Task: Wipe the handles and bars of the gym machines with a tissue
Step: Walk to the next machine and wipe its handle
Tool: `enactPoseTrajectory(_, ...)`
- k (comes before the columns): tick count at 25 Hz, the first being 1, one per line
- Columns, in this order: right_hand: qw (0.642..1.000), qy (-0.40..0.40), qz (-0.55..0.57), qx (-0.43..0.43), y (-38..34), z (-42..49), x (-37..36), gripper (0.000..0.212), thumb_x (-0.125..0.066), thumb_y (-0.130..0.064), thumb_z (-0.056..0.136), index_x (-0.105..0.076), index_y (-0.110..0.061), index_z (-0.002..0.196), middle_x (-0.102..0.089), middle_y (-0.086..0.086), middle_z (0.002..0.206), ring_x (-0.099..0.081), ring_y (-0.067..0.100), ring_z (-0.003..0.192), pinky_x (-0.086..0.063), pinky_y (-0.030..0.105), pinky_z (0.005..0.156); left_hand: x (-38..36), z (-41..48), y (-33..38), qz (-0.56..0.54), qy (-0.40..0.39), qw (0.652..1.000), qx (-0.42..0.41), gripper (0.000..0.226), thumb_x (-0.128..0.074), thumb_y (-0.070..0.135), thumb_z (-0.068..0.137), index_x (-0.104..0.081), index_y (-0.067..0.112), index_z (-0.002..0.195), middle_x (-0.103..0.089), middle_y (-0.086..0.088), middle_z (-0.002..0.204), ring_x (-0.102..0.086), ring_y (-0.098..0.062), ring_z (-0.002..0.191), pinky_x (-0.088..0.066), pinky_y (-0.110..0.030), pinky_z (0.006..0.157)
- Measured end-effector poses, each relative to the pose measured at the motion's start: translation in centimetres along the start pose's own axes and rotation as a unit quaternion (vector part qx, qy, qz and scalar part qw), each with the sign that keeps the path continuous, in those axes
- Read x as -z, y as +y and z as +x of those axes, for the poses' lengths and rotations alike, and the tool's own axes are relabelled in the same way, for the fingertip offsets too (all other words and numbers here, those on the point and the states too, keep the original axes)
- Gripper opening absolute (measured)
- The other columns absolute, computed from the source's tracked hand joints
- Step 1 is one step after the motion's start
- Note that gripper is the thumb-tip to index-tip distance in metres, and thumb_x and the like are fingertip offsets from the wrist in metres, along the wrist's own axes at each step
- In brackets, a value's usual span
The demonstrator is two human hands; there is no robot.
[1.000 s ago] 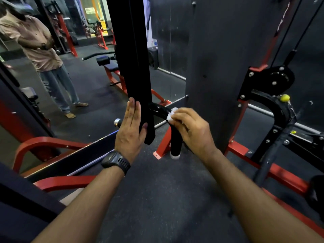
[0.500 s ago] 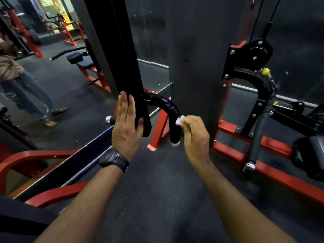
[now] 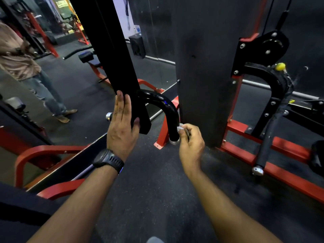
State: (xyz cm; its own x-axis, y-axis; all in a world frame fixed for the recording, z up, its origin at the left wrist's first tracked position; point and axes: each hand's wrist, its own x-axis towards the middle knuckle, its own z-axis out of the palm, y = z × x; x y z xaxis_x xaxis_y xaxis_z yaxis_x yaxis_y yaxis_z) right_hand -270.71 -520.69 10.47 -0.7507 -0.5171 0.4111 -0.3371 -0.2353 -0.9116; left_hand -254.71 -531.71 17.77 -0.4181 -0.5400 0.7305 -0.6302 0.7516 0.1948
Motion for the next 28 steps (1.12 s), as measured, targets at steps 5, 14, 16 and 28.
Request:
enactPoseTrajectory(5,0.99,-0.014,0.036,-0.133,-0.1,0.5,0.1,0.015,-0.063,-0.013,0.096,-0.066,-0.025,0.089,-0.07,-0.01,0.087,-0.063,-0.003,0.079,-0.046,0.015,0.073,-0.4,0.0,0.2,0.008,0.023,1.0,-0.003,0.074,-0.063,0.009,0.092,-0.022,0.0,0.152,-0.012,-0.014,0.162,-0.014,-0.024,0.151,-0.021,-0.016,0.117)
enactPoseTrajectory(14,0.946,-0.096,0.204,-0.234,-2.6,3.9,0.7,0.016,-0.057,0.0,0.097,-0.072,-0.007,0.097,-0.076,0.009,0.092,-0.068,0.012,0.082,-0.055,0.025,0.077,-0.7,-0.4,-0.1,-0.014,0.043,0.999,-0.011,0.075,-0.067,0.005,0.091,-0.024,0.001,0.151,-0.009,-0.006,0.162,-0.02,-0.029,0.149,-0.018,-0.016,0.117)
enactPoseTrajectory(16,0.943,-0.141,0.187,-0.235,-3.3,4.6,0.9,0.017,-0.058,-0.002,0.098,-0.073,-0.009,0.095,-0.076,0.011,0.093,-0.068,0.017,0.085,-0.053,0.035,0.083,-0.6,-0.5,-0.4,-0.022,0.045,0.999,-0.013,0.073,-0.064,0.009,0.093,-0.022,0.003,0.152,-0.002,0.001,0.164,-0.018,-0.027,0.15,-0.026,-0.025,0.117)
enactPoseTrajectory(28,0.938,-0.29,0.131,-0.137,-6.7,8.2,2.1,0.013,-0.061,-0.009,0.096,-0.073,-0.008,0.099,-0.075,0.003,0.09,-0.067,0.008,0.084,-0.053,0.02,0.077,-0.4,-1.0,-0.7,-0.032,0.053,0.997,-0.045,0.07,-0.062,0.007,0.091,-0.025,0.0,0.15,-0.017,-0.015,0.159,-0.019,-0.03,0.149,-0.03,-0.039,0.118)
